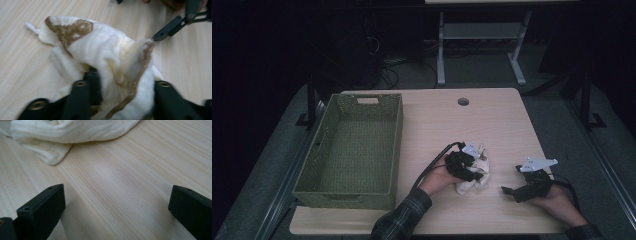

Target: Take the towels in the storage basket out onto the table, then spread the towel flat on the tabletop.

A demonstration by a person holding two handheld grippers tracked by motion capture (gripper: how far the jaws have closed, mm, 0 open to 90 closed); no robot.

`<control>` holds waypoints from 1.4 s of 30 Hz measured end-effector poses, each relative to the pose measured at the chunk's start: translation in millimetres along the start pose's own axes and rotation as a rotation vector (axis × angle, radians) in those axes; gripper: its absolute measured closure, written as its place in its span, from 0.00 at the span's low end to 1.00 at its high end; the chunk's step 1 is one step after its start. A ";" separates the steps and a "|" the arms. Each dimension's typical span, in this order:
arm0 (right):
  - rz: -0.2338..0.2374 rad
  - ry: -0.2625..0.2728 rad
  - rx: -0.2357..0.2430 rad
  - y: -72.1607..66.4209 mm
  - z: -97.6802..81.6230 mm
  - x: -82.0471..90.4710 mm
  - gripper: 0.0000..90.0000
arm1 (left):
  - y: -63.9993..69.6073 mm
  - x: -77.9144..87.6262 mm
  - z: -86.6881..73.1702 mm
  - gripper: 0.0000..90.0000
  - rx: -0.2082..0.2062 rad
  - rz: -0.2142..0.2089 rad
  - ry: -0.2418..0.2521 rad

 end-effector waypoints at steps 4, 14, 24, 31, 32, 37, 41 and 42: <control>0.000 0.000 0.000 0.0 0.0 0.0 0.01 | -3.3 13.5 5.3 0.44 0.009 0.028 0.023; 0.000 0.000 0.001 0.1 0.0 0.0 0.01 | -21.0 58.5 5.4 0.36 0.073 0.088 0.095; 0.000 0.000 -0.001 -0.1 0.0 0.0 0.01 | -25.9 69.3 -14.8 0.48 0.117 0.139 0.110; 0.000 0.000 -0.001 0.0 0.0 0.0 0.01 | -32.8 51.0 -15.6 0.51 0.132 0.183 0.104; 0.000 0.000 0.002 0.1 0.1 -0.1 0.01 | -35.2 46.4 -15.5 0.52 0.144 0.185 0.109; 0.001 0.002 0.000 0.0 0.3 -0.2 0.01 | -34.5 34.2 -17.5 0.53 0.147 0.174 0.088; 0.000 0.000 0.000 0.1 0.2 -0.1 0.01 | -30.5 22.7 -19.6 0.54 0.133 0.165 0.069; -0.001 0.000 -0.001 0.1 0.2 -0.2 0.01 | -30.2 21.4 -20.2 0.55 0.133 0.163 0.065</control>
Point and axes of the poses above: each handheld gripper's, and its own axes: x roughly backward along the jaws, z roughly out of its top, y roughly to its right, the point moved 9 cm from there along -x, roughly forward along the jaws, and after that the axes turned 14 degrees about z, right-handed, at the moved point
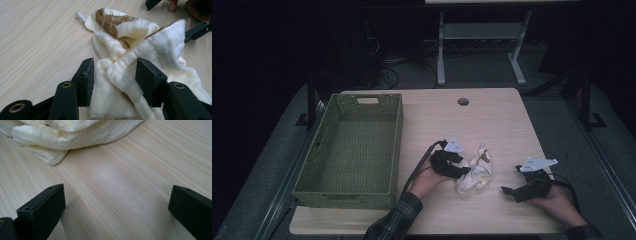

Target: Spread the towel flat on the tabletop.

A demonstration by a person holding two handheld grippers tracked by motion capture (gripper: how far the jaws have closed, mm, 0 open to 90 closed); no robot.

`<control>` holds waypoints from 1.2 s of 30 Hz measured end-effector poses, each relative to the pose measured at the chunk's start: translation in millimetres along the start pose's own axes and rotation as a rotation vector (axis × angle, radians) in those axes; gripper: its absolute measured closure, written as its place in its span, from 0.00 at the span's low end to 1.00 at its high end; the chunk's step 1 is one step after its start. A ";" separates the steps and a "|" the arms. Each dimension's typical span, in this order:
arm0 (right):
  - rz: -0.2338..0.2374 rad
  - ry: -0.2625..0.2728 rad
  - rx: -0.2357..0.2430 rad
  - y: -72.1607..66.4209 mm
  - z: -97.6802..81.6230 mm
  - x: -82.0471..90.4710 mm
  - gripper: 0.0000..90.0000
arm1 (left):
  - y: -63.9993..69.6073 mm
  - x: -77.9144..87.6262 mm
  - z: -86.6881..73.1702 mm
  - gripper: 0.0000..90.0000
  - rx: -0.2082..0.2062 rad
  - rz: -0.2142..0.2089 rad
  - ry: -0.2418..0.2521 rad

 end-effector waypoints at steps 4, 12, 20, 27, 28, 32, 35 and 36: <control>0.006 -0.009 0.000 -0.1 0.1 0.1 0.01 | 2.9 -3.0 -1.2 0.55 -0.007 -0.005 0.004; 0.015 -0.005 0.018 0.6 11.8 11.2 0.28 | 8.5 -1.8 0.6 0.61 -0.059 0.010 0.022; 0.008 0.048 0.055 8.7 36.2 13.9 0.37 | 8.4 1.9 4.0 0.78 -0.074 0.022 0.036; 0.025 0.096 0.064 20.9 66.5 9.4 0.53 | 6.4 13.2 9.5 0.93 -0.053 0.022 0.061; 0.025 0.096 0.064 20.9 66.5 9.4 0.53 | 6.4 13.2 9.5 0.93 -0.053 0.022 0.061; 0.045 0.111 0.067 28.3 85.1 -1.3 0.62 | 6.0 21.9 14.7 0.93 -0.032 0.020 0.092; 0.055 0.115 0.048 40.8 95.5 -14.0 0.66 | 5.2 25.2 16.7 0.93 -0.015 0.020 0.109; 0.058 0.123 0.041 45.2 97.6 -17.1 0.68 | 4.5 25.6 16.4 0.93 -0.014 0.022 0.107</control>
Point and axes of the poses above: each handheld gripper's, and its own axes: x roughly backward along the jaws, z roughly out of its top, y roughly to its right, the point moved 9 cm from there along -x, roughly forward along the jaws, and after that the axes turned 14 degrees about z, right-handed, at the moved point
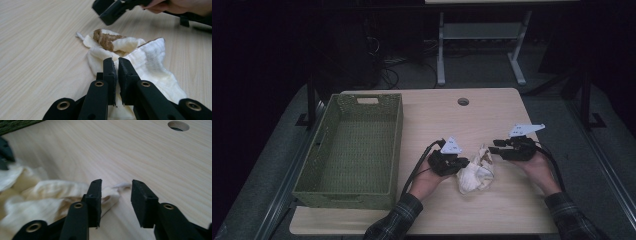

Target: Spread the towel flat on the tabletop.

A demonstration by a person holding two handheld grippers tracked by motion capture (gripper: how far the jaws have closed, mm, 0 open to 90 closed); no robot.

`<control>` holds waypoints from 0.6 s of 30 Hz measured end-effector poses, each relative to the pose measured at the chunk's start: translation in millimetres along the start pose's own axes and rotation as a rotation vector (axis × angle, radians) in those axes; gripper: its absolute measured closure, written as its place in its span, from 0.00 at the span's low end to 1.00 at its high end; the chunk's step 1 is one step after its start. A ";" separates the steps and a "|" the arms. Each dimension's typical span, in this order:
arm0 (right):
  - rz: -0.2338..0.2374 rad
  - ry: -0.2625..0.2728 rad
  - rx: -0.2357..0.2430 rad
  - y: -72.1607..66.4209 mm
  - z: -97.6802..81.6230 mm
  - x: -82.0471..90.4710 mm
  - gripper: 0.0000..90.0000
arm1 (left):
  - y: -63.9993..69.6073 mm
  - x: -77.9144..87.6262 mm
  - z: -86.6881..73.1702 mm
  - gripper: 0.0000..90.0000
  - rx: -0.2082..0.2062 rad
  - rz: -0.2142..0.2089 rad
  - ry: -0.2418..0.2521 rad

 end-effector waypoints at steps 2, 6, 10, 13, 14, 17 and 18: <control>0.002 0.001 -0.010 2.3 0.5 -1.9 0.69 | -0.2 -0.4 -0.2 0.93 0.001 -0.001 0.002; 0.014 -0.009 -0.031 13.1 0.5 -11.6 0.70 | -0.6 -1.0 -0.6 0.93 0.008 -0.003 0.002; 0.025 -0.041 -0.014 10.9 6.4 -26.1 0.71 | -0.5 -1.2 -0.5 0.91 0.008 -0.005 0.004; 0.025 -0.067 -0.030 11.4 4.4 -32.5 0.74 | -0.1 -2.4 -1.5 0.86 0.002 -0.009 0.001; 0.026 -0.075 -0.029 12.4 3.1 -34.4 0.74 | 0.0 -3.0 -2.1 0.86 0.001 -0.011 -0.003; 0.033 -0.103 -0.036 13.7 -2.9 -39.1 0.75 | 0.6 -4.3 -2.7 0.86 0.003 -0.013 -0.007; 0.033 -0.103 -0.036 13.7 -2.9 -39.1 0.75 | 0.6 -4.3 -2.7 0.86 0.003 -0.013 -0.007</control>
Point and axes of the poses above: each handheld gripper's, and its own axes: x roughly backward along the jaws, z roughly out of its top, y roughly to its right, the point moved 9 cm from there along -x, roughly forward along the jaws, and after that the axes turned 14 degrees about z, right-handed, at the moved point
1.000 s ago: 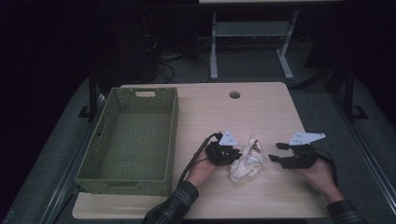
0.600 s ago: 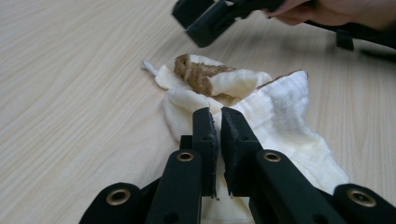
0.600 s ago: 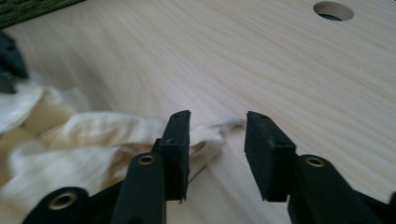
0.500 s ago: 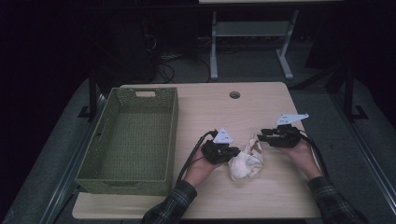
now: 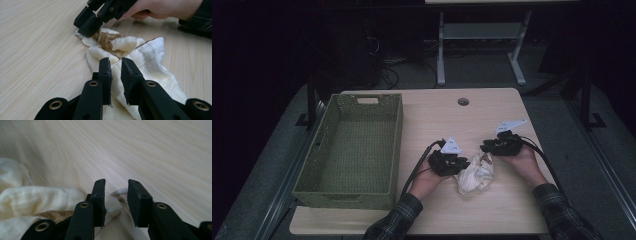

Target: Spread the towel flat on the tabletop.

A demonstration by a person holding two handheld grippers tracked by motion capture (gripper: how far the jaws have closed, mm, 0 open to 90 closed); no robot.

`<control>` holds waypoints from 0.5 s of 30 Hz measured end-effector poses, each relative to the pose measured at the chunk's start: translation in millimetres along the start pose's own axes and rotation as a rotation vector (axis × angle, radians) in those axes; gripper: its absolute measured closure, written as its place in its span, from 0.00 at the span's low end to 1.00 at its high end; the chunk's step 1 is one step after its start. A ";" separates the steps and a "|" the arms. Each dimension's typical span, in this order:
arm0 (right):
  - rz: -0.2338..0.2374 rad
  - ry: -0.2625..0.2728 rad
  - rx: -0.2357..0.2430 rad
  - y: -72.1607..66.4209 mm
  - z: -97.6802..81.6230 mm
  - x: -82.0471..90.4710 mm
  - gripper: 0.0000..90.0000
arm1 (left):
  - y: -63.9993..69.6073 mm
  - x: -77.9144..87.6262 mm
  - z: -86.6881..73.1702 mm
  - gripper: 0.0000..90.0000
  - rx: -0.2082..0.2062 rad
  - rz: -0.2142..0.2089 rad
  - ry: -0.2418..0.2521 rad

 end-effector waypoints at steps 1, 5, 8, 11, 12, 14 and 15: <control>-0.003 -0.017 -0.004 -0.1 -2.6 -2.9 0.76 | -0.5 -1.2 -1.0 0.86 -0.002 -0.003 -0.006; 0.008 -0.028 -0.002 0.7 -5.7 -6.2 0.81 | -1.5 -6.3 -4.6 0.83 -0.006 -0.003 -0.024; 0.019 -0.034 0.005 -1.1 -6.7 -6.2 0.89 | -0.8 -9.6 -6.4 0.89 -0.010 -0.010 -0.037; 0.029 -0.034 -0.001 -2.8 -7.2 -6.2 0.94 | -0.9 -9.6 -6.6 0.96 -0.007 -0.008 -0.041; 0.026 -0.035 0.004 -3.1 -7.3 -6.1 0.95 | -1.7 -8.8 -6.5 0.96 -0.007 -0.006 -0.041; 0.018 -0.040 0.022 -2.9 -7.9 -4.5 0.96 | -4.9 -4.9 -3.0 0.97 0.013 0.011 -0.023; 0.015 -0.040 0.018 -2.7 -8.4 -3.6 0.96 | -6.5 -3.9 -2.1 0.98 0.013 0.017 -0.018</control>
Point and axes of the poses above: each handheld gripper's, and its own axes: x roughly backward along the jaws, z roughly out of its top, y roughly to its right, the point moved 9 cm from there along -x, roughly forward along the jaws, and after that the axes turned 14 degrees about z, right-handed, at the moved point
